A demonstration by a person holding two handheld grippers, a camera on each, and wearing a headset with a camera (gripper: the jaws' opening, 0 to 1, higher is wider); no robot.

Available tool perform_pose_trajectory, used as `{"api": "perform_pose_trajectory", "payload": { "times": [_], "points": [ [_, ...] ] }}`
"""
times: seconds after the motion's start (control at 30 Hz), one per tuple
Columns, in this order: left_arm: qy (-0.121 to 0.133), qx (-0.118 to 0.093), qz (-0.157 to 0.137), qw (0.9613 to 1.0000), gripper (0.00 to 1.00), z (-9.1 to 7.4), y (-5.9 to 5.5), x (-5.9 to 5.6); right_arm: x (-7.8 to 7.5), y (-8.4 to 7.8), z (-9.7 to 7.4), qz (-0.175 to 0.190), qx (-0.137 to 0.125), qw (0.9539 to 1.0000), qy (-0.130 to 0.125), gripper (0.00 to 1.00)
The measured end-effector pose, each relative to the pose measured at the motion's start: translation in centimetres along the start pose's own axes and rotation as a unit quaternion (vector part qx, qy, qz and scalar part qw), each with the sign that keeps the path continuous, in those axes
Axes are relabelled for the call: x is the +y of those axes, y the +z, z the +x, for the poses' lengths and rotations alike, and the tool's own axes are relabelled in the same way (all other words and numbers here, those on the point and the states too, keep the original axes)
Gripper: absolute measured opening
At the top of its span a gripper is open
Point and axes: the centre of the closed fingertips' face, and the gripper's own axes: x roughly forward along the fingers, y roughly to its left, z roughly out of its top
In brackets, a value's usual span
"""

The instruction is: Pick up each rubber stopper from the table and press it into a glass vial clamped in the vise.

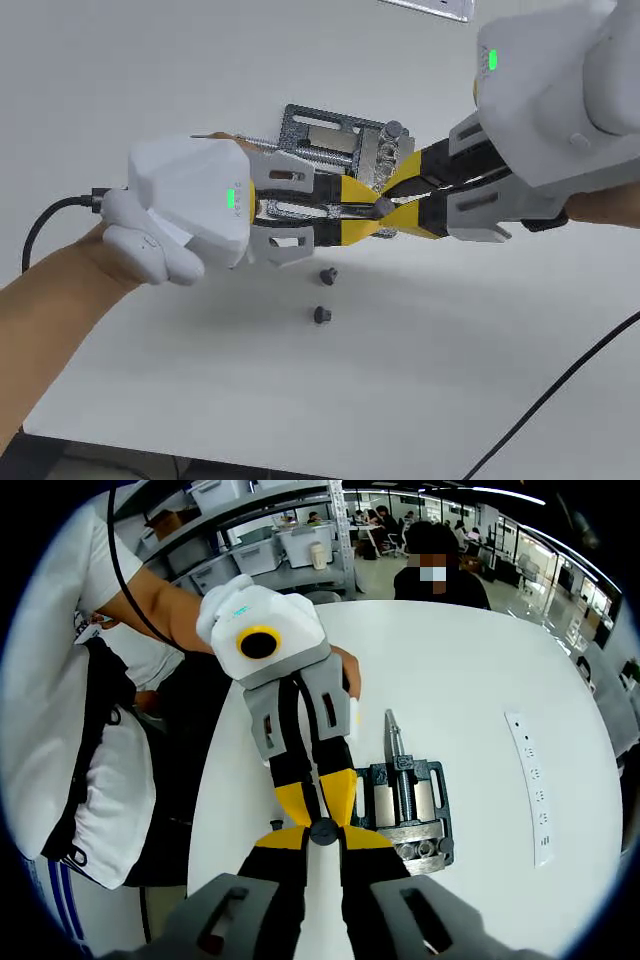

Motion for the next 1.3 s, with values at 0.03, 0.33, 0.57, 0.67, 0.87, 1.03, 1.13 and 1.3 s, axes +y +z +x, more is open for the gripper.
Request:
{"api": "perform_pose_trajectory", "payload": {
  "times": [0.03, 0.33, 0.57, 0.67, 0.87, 1.03, 1.13, 1.3],
  "points": [
    [0.001, 0.001, -0.003, 1.0, 0.03, 0.0, 0.0, 0.1, -0.1, 0.0, 0.0, -0.001, 0.001, 1.0, -0.002, 0.11],
    [0.005, 0.002, -0.035, 0.9994, 0.15, 0.1, 0.1, 0.4, -0.5, 0.0, -0.1, -0.012, 0.006, 0.9998, -0.015, 0.11],
    [0.002, 0.01, -0.048, 0.9988, 0.16, 0.3, -0.4, 0.3, -0.7, -0.3, -0.2, -0.017, 0.013, 0.9995, -0.022, 0.11],
    [0.001, 0.018, -0.055, 0.9983, 0.17, 0.3, -1.0, 0.3, -0.8, -0.5, -0.3, -0.021, 0.019, 0.9993, -0.024, 0.11],
    [0.002, 0.032, -0.085, 0.9958, 0.21, 0.0, -2.3, 0.5, -1.4, -1.1, -0.2, -0.029, 0.035, 0.9985, -0.031, 0.11],
    [0.004, 0.042, -0.092, 0.9948, 0.22, -0.6, -3.2, 0.4, -2.2, -1.6, -0.1, -0.032, 0.053, 0.9974, -0.039, 0.11],
    [0.008, 0.048, -0.097, 0.9941, 0.22, -0.9, -3.7, 0.5, -2.8, -2.0, 0.0, -0.031, 0.063, 0.9966, -0.044, 0.11],
    [0.012, 0.055, -0.102, 0.9932, 0.22, -1.4, -4.2, 0.6, -3.8, -2.6, 0.3, -0.031, 0.079, 0.9952, -0.05, 0.11]
  ]
}}
